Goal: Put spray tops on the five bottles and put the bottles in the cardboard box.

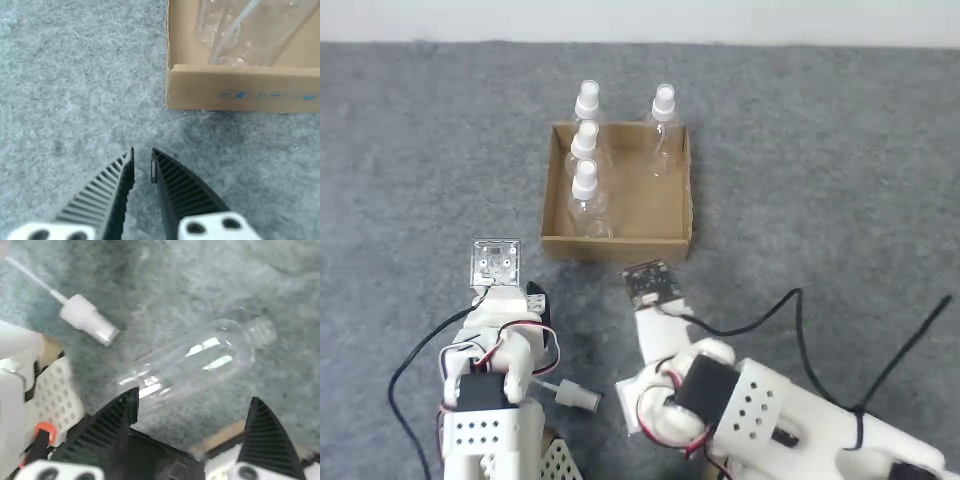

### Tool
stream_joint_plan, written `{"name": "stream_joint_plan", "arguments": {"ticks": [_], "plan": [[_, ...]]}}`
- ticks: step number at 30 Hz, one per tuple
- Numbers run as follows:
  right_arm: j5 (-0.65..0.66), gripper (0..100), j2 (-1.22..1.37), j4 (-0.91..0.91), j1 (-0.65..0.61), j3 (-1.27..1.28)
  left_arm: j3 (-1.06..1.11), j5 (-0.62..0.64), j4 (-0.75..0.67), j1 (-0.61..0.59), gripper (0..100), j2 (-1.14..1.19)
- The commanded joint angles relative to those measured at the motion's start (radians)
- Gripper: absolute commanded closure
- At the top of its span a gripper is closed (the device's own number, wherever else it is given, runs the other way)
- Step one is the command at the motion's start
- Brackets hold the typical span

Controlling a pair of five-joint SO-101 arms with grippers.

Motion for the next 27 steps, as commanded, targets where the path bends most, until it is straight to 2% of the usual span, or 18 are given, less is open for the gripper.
{"name": "stream_joint_plan", "arguments": {"ticks": [1, 8, 17, 21, 27], "plan": [[-0.012, 71.7, -0.022, -0.054, -0.022, -0.006, -0.012, 0.008, 0.002, -0.006, 95, -0.015], [-0.012, 71.9, -0.022, -0.157, -0.022, 0.064, -0.012, 0.008, 0.002, -0.006, 95, -0.015], [-0.054, 71.9, -0.018, -0.159, -0.019, 0.064, -0.012, 0.008, 0.002, -0.006, 95, -0.015], [-0.063, 71.8, 0.062, -0.159, -0.018, 0.048, -0.012, 0.008, 0.002, -0.006, 95, -0.015], [-0.144, 71.7, 0.237, -0.133, -0.018, -0.046, -0.012, 0.008, 0.002, -0.006, 95, -0.015]]}}
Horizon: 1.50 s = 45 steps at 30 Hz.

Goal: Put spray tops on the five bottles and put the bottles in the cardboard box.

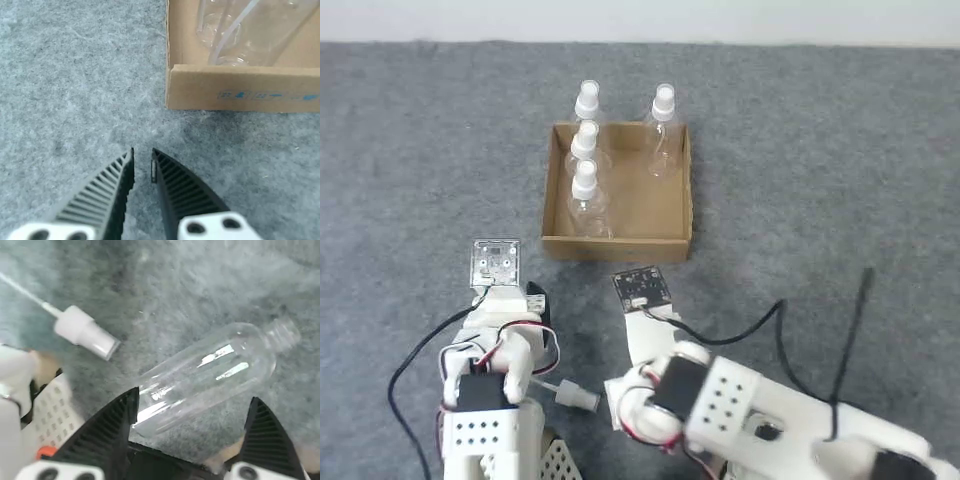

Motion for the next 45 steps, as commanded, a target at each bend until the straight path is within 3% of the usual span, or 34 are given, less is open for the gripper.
{"name": "stream_joint_plan", "arguments": {"ticks": [1, 11, 16, 24, 32, 40, 45], "plan": [[-0.035, 71.7, 0.093, 0.002, -0.004, -0.089, -0.012, 0.008, 0.002, -0.006, 95, -0.015], [-0.066, 71.7, 0.335, -0.12, -0.002, -0.091, -0.012, 0.008, 0.002, -0.006, 95, -0.015], [-0.057, 71.7, 0.348, -0.122, 0.074, -0.092, -0.012, 0.008, 0.002, -0.006, 95, -0.015], [0.212, 71.7, 0.354, -0.062, 0.259, -0.091, -0.012, 0.008, 0.002, -0.006, 95, -0.015], [0.232, 72.2, 0.361, -0.033, 0.351, -0.08, -0.012, 0.008, 0.002, -0.006, 95, -0.015], [0.232, 92.7, 0.361, -0.035, 0.352, -0.078, -0.012, 0.008, 0.002, -0.006, 95, -0.015], [0.245, 94.5, 0.36, -0.035, 0.358, -0.081, -0.012, 0.008, 0.002, -0.006, 95, -0.015]]}}
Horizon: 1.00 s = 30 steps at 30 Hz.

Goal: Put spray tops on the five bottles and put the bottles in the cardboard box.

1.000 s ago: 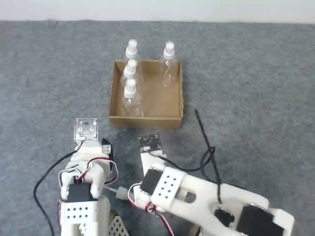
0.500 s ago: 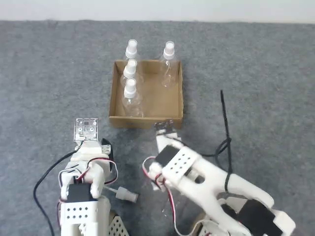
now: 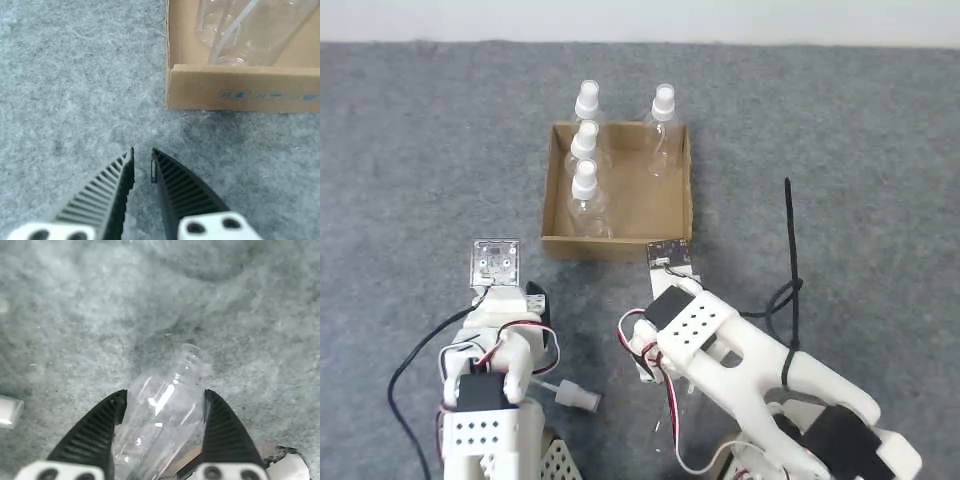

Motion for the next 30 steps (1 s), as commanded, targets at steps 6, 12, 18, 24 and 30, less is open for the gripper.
{"name": "stream_joint_plan", "arguments": {"ticks": [6, 12, 18, 24, 30], "plan": [[0.308, 94.6, -0.007, 0.01, 0.09, -0.074, -0.012, 0.008, 0.002, -0.006, 95, -0.015], [0.655, 94.6, -0.007, 0.01, 0.237, -0.11, -0.012, 0.008, 0.002, -0.006, 95, -0.015], [0.939, 94.6, -0.007, 0.002, 0.335, -0.114, -0.012, 0.008, 0.002, -0.006, 95, -0.015], [1.183, 94.6, -0.007, 0.001, 0.406, -0.115, -0.012, 0.008, 0.002, -0.006, 95, -0.015], [1.31, 94.3, -0.007, -0.001, 0.409, -0.115, -0.012, 0.008, 0.002, -0.006, 95, -0.015]]}}
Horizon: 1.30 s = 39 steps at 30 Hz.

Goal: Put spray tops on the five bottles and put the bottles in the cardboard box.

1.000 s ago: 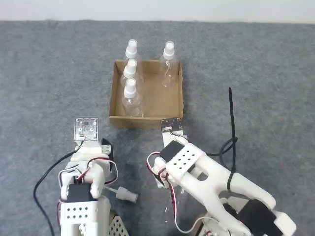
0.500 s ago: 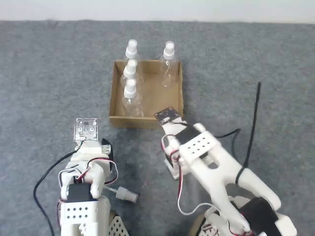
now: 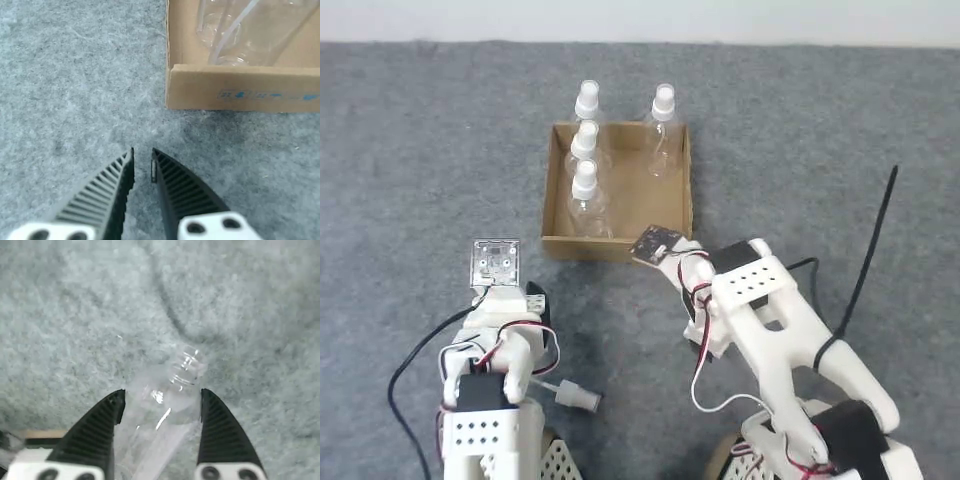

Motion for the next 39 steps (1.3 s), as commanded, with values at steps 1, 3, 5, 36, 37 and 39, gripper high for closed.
{"name": "stream_joint_plan", "arguments": {"ticks": [1, 3, 5, 36, 37, 39], "plan": [[0.075, 94.3, -0.007, 0.004, 0.019, -0.068, -0.012, 0.008, 0.002, -0.006, 95, -0.015], [0.086, 94.2, -0.007, 0.007, 0.019, -0.068, -0.012, 0.008, 0.002, -0.006, 95, -0.015], [0.086, 92.9, -0.007, 0.012, 0.019, -0.068, -0.012, 0.008, 0.002, -0.006, 95, -0.015], [-0.29, 76.3, 0.004, -0.019, 0.019, 0.003, -0.012, 0.008, 0.002, -0.006, 95, -0.015], [-0.29, 77.5, 0.004, -0.038, 0.019, 0.015, -0.012, 0.008, 0.002, -0.006, 95, -0.015], [-0.29, 79.0, 0.004, -0.07, 0.021, 0.037, -0.012, 0.008, 0.002, -0.006, 95, -0.015]]}}
